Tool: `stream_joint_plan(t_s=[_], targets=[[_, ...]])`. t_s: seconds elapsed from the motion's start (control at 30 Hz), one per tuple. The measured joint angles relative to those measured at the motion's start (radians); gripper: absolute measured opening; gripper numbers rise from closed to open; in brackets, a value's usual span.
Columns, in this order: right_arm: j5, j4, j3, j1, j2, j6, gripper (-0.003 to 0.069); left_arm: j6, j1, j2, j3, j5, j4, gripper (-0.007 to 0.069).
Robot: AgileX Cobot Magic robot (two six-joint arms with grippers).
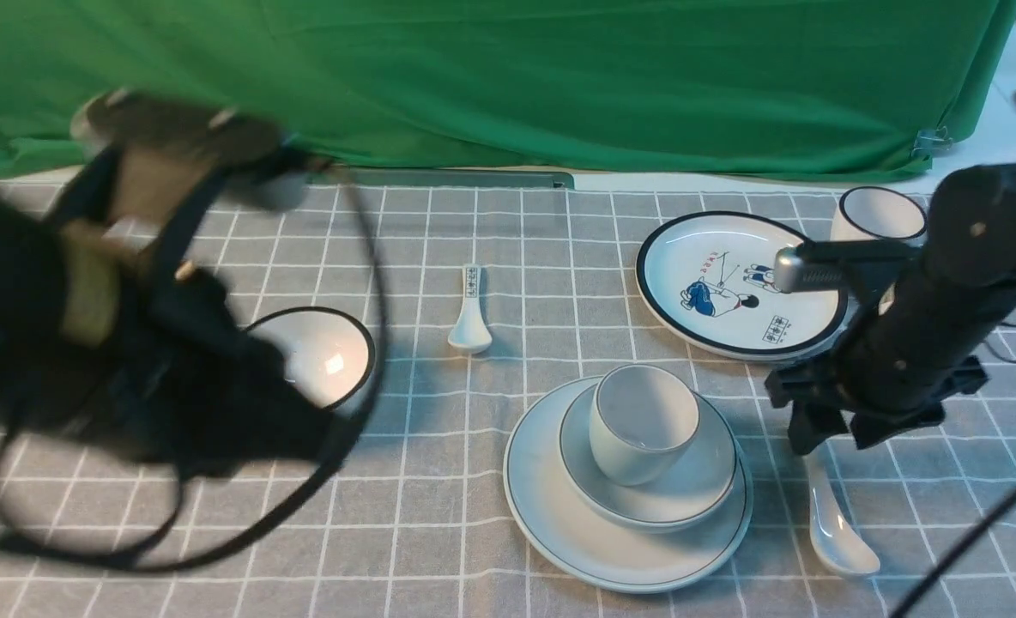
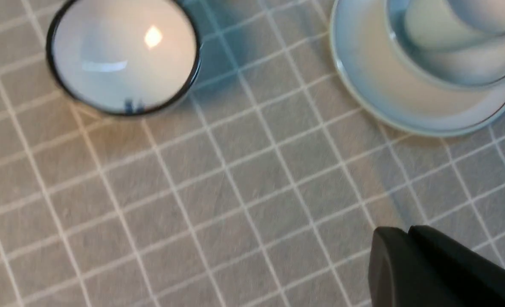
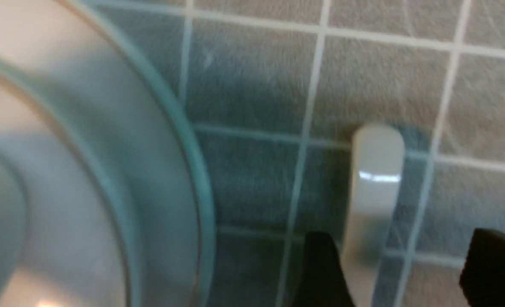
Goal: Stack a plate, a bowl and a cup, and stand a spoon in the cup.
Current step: Use the right arm to grab a blue soup spoon, then use the right arm to put the blue soup spoon into the blue teacup in the middle
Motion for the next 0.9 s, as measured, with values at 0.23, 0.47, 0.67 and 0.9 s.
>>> stream_joint_plan(t_s=[0.23,0.47,0.67,0.9], targets=[[-0.014,-0.007,-0.034,0.004,0.092,-0.036,0.031,-0.063,0.0,-0.207,0.159,0.001,0.025,0.0009],[0.015,0.009,-0.029,0.006,-0.044,-0.079,0.0185,-0.101,0.0,-0.279,0.174,0.001,0.081,0.0009],[-0.338,0.017,0.086,0.11,-0.362,-0.08,0.0185,-0.111,0.0,-0.285,0.174,-0.002,0.101,0.001],[-1.045,0.024,0.37,0.316,-0.522,-0.052,0.0185,-0.114,0.0,-0.285,0.175,-0.004,0.129,0.001]])
